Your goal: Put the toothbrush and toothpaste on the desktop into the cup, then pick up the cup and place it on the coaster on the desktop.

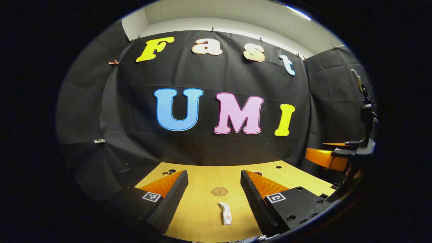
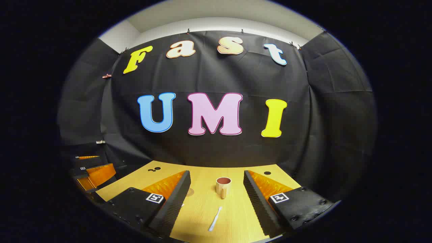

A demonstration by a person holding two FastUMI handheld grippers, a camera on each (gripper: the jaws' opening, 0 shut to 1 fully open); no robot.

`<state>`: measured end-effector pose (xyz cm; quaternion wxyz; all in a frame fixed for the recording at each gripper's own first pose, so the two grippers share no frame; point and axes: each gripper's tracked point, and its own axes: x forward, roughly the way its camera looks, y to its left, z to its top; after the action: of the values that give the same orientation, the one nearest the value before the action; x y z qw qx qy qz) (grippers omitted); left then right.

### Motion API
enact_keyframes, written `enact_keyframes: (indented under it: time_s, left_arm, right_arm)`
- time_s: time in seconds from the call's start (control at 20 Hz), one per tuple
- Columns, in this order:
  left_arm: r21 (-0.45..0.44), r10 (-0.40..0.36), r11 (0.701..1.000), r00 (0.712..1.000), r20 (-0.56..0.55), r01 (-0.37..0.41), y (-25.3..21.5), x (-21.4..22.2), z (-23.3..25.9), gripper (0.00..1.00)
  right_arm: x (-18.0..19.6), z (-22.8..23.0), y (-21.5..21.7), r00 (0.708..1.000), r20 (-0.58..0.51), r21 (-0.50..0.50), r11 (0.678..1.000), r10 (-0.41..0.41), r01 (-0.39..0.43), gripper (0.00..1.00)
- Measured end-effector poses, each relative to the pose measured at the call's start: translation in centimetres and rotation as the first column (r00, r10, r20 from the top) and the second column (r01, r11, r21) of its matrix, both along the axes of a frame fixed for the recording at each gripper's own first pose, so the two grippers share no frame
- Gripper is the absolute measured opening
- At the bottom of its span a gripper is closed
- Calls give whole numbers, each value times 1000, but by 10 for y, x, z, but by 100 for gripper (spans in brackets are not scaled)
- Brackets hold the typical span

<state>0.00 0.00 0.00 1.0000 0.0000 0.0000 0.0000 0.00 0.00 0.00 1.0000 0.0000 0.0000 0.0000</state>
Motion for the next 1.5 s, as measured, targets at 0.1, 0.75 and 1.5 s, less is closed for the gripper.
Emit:
enact_keyframes:
  time_s: [0.1,0.75,1.5]
  left_arm:
    - [8,3,1000,1000,-7,-3,1,-4,-3,97]
    - [-31,21,999,997,-76,-24,-35,21,-17,97]
    - [-36,52,997,943,-330,-68,-41,95,-104,98]
  right_arm:
    - [-7,0,4,1000,2,18,1000,9,-9,97]
    - [22,-18,-19,996,-52,47,997,66,-63,97]
    - [98,-54,-43,977,-149,57,988,154,-147,97]
